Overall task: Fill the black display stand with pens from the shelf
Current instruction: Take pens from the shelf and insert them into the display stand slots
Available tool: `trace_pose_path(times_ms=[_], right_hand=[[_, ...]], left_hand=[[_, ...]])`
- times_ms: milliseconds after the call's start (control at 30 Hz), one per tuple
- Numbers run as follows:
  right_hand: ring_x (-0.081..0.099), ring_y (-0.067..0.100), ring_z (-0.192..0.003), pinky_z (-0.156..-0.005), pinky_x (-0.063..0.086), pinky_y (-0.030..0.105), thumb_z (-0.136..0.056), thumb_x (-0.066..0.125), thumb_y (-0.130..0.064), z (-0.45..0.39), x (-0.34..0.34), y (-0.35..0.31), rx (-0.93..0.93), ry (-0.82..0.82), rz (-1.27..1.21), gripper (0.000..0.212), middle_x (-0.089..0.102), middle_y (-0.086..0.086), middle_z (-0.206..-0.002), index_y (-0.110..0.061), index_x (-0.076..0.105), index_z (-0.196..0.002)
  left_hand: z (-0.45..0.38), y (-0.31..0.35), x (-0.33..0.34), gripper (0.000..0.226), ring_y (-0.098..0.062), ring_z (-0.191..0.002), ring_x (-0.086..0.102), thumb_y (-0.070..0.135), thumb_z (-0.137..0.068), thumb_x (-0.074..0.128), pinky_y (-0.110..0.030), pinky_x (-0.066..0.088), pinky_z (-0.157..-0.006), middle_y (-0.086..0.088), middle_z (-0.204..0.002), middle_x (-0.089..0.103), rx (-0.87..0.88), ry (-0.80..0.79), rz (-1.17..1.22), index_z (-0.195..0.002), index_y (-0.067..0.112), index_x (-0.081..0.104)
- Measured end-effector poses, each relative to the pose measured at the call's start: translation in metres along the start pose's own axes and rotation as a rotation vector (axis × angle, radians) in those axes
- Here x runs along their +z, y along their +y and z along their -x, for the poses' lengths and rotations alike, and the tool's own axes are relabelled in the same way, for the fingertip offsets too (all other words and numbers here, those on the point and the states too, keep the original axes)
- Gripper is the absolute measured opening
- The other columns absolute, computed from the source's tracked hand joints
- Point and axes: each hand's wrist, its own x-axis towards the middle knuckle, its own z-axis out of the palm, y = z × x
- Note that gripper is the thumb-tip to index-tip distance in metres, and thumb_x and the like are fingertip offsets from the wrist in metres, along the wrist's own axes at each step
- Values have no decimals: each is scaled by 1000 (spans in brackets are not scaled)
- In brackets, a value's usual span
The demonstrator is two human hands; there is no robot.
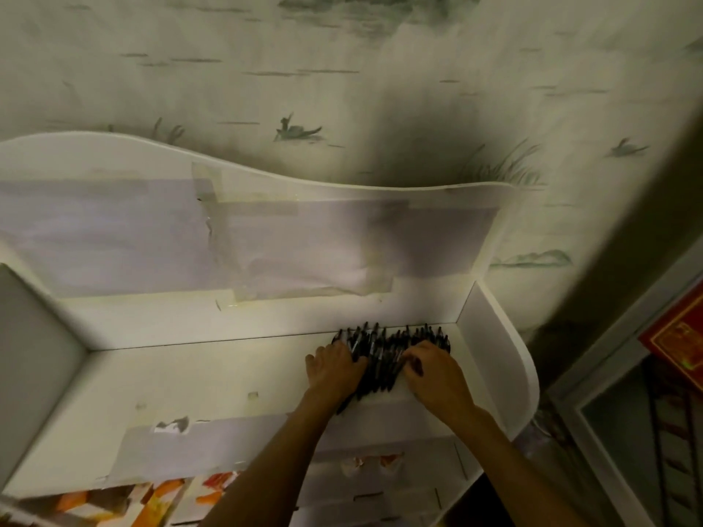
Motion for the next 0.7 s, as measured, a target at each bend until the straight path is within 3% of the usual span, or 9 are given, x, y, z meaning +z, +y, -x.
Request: trace_pose_path(times_ms=[167, 267, 367, 500, 600, 700], right_hand=[[55, 10, -82, -71, 48, 23, -95, 61, -16, 4, 4, 6, -39, -20, 34, 13, 63, -2, -100, -15, 72, -101], [58, 13, -84, -73, 51, 27, -95, 60, -16, 1, 2, 4, -48, -29, 20, 13, 63, -1, -102, -14, 72, -100], [59, 13, -85, -75, 52, 28, -95, 60, -15, -5, -1, 0, -66, -22, 3, 14, 63, -1, -104, -14, 72, -100], [58, 11, -83, -75, 47, 23, -95, 59, -14, -13, -2, -5, -80, 0, 0, 15, 63, -2, -101, -15, 72, -100], [59, 14, -85, -77, 51, 29, -95, 57, -13, -14, -2, -7, -83, -9, 1, 16, 64, -1, -101, -15, 72, -99], [60, 14, -88, -80, 52, 32, -95, 57, -14, -15, -2, -6, -85, -21, 7, 16, 64, -1, -103, -15, 72, -101]], left_hand=[[-6, 2, -7, 40, -25, -101, 59, 47, -99, 44, -38, 48, -88, -8, -117, 63, 7, -33, -32, -116, 13, 56], [-5, -5, -12, 44, -29, -109, 59, 41, -100, 41, -39, 46, -92, -11, -125, 60, -24, 1, 53, -132, 11, 46], [-2, -13, -22, 50, -33, -104, 61, 37, -96, 42, -42, 48, -90, -14, -119, 62, -66, 50, 159, -140, 13, 35], [0, -26, -28, 53, -31, -100, 62, 48, -90, 47, -41, 50, -90, -10, -111, 65, -110, 74, 181, -132, 17, 42], [3, -34, -25, 63, -28, -103, 62, 65, -87, 50, -37, 49, -89, -8, -115, 65, -146, 56, 115, -128, 16, 48], [4, -37, -22, 63, -24, -94, 64, 72, -84, 51, -36, 53, -84, -5, -104, 66, -129, 41, 48, -112, 16, 55]])
